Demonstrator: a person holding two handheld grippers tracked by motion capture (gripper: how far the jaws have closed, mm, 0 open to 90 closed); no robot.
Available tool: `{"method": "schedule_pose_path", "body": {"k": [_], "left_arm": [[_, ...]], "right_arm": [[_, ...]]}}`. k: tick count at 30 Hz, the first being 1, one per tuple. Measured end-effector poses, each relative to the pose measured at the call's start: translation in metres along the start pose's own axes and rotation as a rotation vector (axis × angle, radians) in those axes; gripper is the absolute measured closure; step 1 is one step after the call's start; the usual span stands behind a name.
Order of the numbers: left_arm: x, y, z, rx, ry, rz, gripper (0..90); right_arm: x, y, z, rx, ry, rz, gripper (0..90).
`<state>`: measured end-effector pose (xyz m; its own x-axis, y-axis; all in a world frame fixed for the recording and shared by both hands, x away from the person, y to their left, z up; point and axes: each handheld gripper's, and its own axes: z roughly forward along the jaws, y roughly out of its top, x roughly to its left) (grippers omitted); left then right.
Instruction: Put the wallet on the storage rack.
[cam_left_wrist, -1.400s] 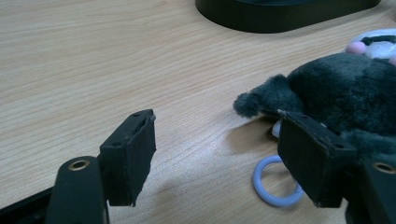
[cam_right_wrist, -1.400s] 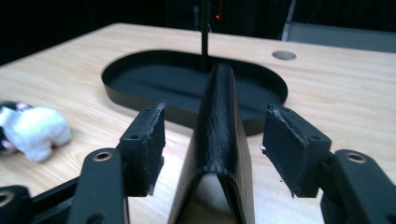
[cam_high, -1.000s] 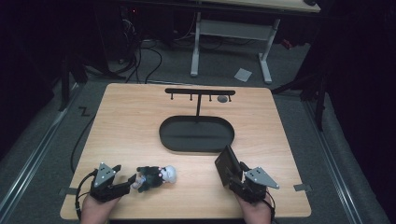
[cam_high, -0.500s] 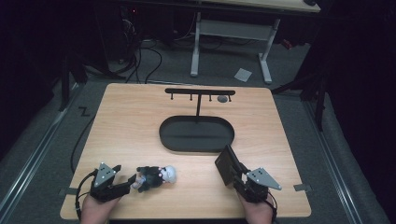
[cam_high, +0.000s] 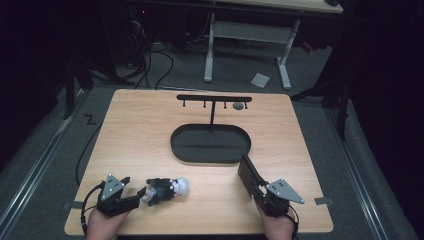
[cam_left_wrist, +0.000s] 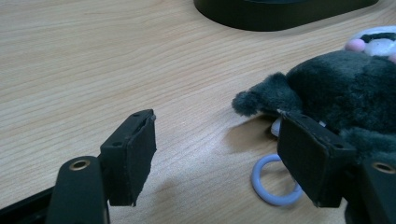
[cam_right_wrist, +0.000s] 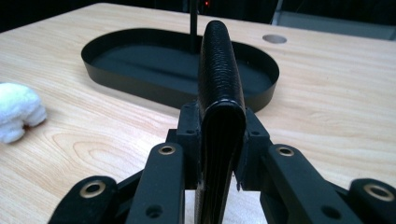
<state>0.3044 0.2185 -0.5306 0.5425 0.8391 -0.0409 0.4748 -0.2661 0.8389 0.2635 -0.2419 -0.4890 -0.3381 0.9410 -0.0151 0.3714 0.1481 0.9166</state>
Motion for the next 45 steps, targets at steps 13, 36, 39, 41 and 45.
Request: {"method": "schedule_pose_path", "body": {"k": [13, 36, 39, 41, 45], "left_arm": [[0.001, 0.000, -0.001, -0.004, 0.006, -0.002, 28.7], [0.004, -0.003, -0.005, -0.015, -0.001, -0.026, 28.7], [0.004, -0.003, -0.006, -0.016, -0.001, -0.027, 28.8], [0.004, -0.003, -0.006, -0.016, 0.000, -0.027, 28.8], [0.004, -0.003, -0.006, -0.015, 0.000, -0.027, 28.8]], "right_arm": [[-0.004, 0.011, 0.002, -0.049, -0.014, -0.023, 75.6], [-0.006, 0.052, 0.042, -0.050, -0.012, 0.006, 75.9], [-0.007, 0.055, 0.045, -0.053, -0.013, 0.014, 75.9], [-0.008, 0.058, 0.045, -0.057, -0.016, 0.013, 76.0], [-0.008, 0.064, 0.045, -0.076, -0.015, 0.009, 76.0]]}}
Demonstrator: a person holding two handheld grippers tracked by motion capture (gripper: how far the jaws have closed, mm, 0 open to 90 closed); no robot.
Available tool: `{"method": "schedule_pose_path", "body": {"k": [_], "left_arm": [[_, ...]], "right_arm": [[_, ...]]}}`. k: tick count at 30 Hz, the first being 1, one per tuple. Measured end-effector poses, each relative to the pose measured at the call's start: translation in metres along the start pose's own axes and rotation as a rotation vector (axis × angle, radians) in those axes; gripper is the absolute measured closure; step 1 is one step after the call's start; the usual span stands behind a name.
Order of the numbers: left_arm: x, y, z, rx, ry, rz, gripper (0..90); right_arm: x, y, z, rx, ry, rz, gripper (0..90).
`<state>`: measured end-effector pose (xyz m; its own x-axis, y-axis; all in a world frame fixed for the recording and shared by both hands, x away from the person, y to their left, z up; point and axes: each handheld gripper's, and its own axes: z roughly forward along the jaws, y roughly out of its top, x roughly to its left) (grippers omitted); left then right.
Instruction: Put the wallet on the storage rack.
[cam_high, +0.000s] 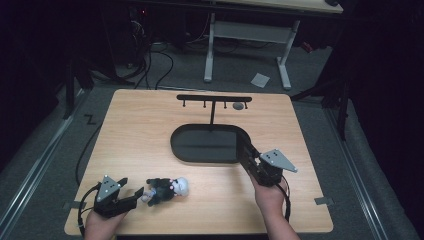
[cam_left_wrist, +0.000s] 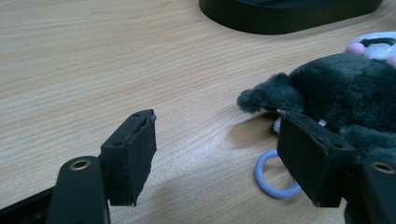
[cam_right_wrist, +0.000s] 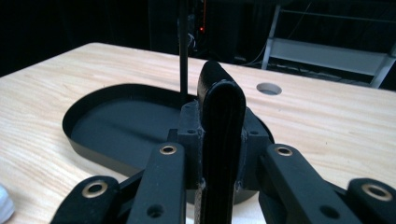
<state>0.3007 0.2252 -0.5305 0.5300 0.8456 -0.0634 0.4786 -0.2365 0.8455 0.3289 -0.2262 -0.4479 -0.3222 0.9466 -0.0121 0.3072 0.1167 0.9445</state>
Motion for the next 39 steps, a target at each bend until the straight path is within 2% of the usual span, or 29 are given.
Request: {"method": "schedule_pose_path", "body": {"k": [7, 10, 20, 23, 25, 28, 29, 39], "left_arm": [[0.000, 0.000, 0.000, -0.001, 0.000, -0.001, 28.9], [0.000, 0.000, 0.000, -0.002, -0.001, -0.002, 28.9], [0.001, -0.001, -0.001, 0.001, -0.003, -0.004, 28.9], [0.001, -0.001, -0.001, 0.000, -0.005, -0.003, 28.9], [0.001, 0.000, -0.001, -0.001, -0.008, -0.003, 29.0], [0.001, 0.000, -0.002, -0.001, -0.011, -0.001, 29.0], [0.001, 0.000, -0.001, -0.001, -0.011, 0.001, 29.0], [0.001, -0.001, -0.001, 0.003, -0.011, 0.003, 29.1]], "right_arm": [[-0.002, 0.011, 0.007, -0.012, -0.013, -0.005, 76.1], [-0.003, 0.015, 0.015, 0.002, -0.021, -0.010, 76.0], [-0.007, 0.023, 0.054, 0.036, -0.056, -0.006, 76.0], [-0.009, 0.024, 0.059, 0.039, -0.059, 0.001, 76.0], [-0.011, 0.025, 0.072, 0.046, -0.067, 0.002, 76.0], [-0.012, 0.025, 0.079, 0.049, -0.068, 0.010, 76.0], [-0.013, 0.027, 0.086, 0.044, -0.076, 0.026, 75.9], [-0.011, 0.032, 0.109, 0.053, -0.089, 0.021, 75.9]]}}
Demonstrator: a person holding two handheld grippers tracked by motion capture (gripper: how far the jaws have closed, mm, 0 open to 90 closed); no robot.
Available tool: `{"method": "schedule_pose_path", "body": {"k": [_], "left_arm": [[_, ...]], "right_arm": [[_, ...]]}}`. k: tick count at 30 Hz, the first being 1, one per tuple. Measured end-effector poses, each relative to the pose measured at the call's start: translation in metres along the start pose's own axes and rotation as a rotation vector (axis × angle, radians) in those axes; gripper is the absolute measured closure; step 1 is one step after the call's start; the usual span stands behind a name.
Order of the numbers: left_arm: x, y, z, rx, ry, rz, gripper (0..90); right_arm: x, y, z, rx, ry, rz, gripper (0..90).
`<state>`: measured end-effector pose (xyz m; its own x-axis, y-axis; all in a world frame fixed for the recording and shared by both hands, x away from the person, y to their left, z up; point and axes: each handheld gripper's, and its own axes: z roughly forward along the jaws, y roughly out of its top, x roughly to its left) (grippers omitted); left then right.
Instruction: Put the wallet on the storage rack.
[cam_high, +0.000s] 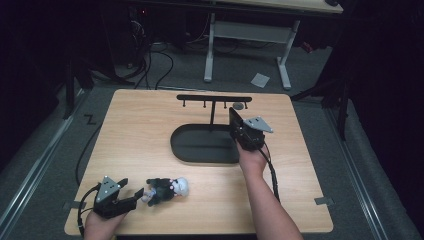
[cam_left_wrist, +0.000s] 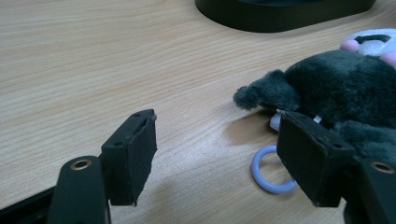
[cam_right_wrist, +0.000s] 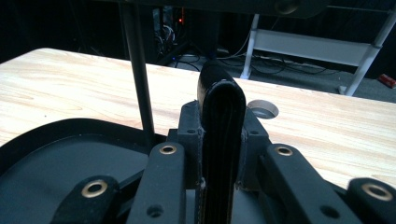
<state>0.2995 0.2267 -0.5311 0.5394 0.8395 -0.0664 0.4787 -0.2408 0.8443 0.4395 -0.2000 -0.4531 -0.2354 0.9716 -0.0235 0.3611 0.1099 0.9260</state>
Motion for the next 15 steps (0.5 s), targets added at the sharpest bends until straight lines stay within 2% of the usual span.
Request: {"method": "schedule_pose_path", "body": {"k": [5, 9, 13, 15], "left_arm": [[0.000, 0.000, 0.000, 0.001, -0.005, -0.004, 29.1], [0.002, -0.001, -0.001, 0.004, 0.000, -0.002, 29.2], [0.000, -0.001, -0.001, 0.002, 0.002, 0.003, 29.3], [-0.001, -0.001, 0.000, 0.004, -0.004, 0.003, 29.4]], "right_arm": [[0.001, -0.002, 0.007, -0.005, 0.003, 0.008, 75.9], [0.002, -0.014, 0.009, 0.011, 0.011, 0.011, 75.6], [-0.005, -0.025, 0.002, 0.002, 0.021, 0.049, 75.3], [-0.011, -0.031, -0.004, 0.010, 0.025, 0.052, 74.9]]}}
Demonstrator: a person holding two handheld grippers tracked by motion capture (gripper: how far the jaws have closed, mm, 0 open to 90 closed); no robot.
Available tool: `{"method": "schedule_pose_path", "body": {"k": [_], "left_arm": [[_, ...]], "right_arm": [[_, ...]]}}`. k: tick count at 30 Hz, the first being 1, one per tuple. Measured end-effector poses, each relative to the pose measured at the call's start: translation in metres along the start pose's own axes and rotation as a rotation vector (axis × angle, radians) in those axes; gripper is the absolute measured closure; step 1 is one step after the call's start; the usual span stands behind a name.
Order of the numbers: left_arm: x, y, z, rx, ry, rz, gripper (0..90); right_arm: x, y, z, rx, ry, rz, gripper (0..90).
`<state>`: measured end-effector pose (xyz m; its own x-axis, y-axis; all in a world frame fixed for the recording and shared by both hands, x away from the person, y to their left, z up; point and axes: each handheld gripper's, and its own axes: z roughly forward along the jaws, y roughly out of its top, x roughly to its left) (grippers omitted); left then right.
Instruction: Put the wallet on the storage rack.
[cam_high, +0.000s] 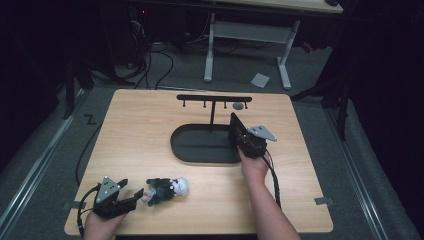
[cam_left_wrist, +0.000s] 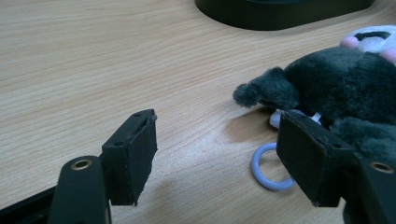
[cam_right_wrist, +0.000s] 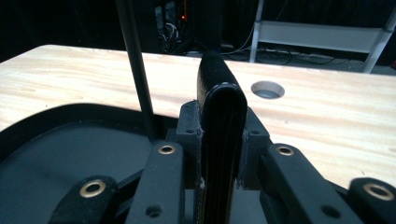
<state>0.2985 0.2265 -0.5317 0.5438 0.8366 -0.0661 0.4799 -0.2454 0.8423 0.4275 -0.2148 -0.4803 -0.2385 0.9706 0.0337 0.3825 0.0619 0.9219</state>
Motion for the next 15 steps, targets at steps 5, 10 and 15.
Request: {"method": "schedule_pose_path", "body": {"k": [5, 10, 15], "left_arm": [[-0.001, 0.000, 0.001, 0.004, 0.001, 0.003, 29.5], [-0.001, -0.001, 0.001, 0.005, 0.003, 0.000, 29.6], [-0.001, -0.001, 0.001, 0.007, 0.002, 0.001, 29.6]], "right_arm": [[-0.007, -0.009, -0.007, 0.016, 0.005, 0.006, 74.2], [-0.008, -0.015, -0.011, 0.022, 0.005, 0.002, 72.9], [-0.006, -0.022, -0.014, 0.035, 0.010, -0.020, 73.1]]}}
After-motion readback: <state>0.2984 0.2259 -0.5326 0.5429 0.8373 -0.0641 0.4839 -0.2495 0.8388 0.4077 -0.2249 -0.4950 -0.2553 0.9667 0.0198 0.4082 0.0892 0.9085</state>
